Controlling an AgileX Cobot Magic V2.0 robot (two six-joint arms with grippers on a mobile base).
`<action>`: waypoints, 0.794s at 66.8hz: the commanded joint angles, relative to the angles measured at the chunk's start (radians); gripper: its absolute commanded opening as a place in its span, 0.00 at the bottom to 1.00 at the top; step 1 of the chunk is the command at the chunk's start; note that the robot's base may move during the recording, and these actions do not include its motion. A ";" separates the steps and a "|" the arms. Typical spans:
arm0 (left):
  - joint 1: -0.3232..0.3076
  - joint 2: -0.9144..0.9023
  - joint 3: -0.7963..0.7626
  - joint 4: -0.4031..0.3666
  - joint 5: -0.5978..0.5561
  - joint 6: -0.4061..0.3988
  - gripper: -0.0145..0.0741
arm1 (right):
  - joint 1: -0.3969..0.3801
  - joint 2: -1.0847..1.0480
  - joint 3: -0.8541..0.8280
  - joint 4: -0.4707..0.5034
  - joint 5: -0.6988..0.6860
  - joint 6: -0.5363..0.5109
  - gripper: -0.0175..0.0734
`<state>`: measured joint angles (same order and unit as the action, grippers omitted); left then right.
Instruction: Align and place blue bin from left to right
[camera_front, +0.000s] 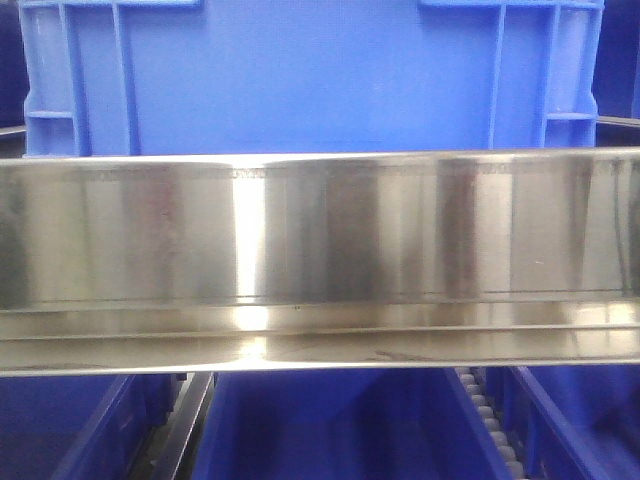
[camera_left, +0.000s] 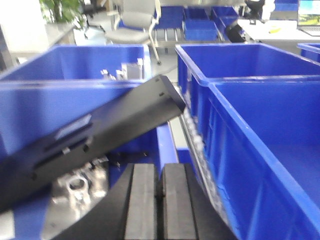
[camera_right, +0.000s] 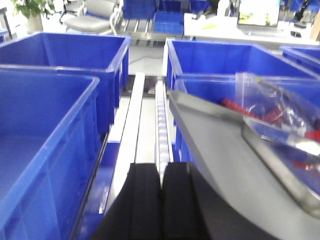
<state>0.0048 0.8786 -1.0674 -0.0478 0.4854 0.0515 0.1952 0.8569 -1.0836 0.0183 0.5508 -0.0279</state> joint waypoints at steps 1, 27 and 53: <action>0.000 0.043 -0.051 -0.037 0.039 -0.004 0.04 | -0.002 0.056 -0.044 0.003 0.065 0.028 0.11; -0.048 0.384 -0.420 -0.105 0.197 -0.004 0.04 | 0.030 0.404 -0.302 0.003 0.163 0.124 0.11; -0.277 0.707 -0.785 0.264 0.397 -0.362 0.04 | 0.190 0.718 -0.650 -0.137 0.337 0.296 0.13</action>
<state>-0.2345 1.5413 -1.7800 0.1328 0.8409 -0.2321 0.3494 1.5248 -1.6571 -0.0299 0.8331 0.1952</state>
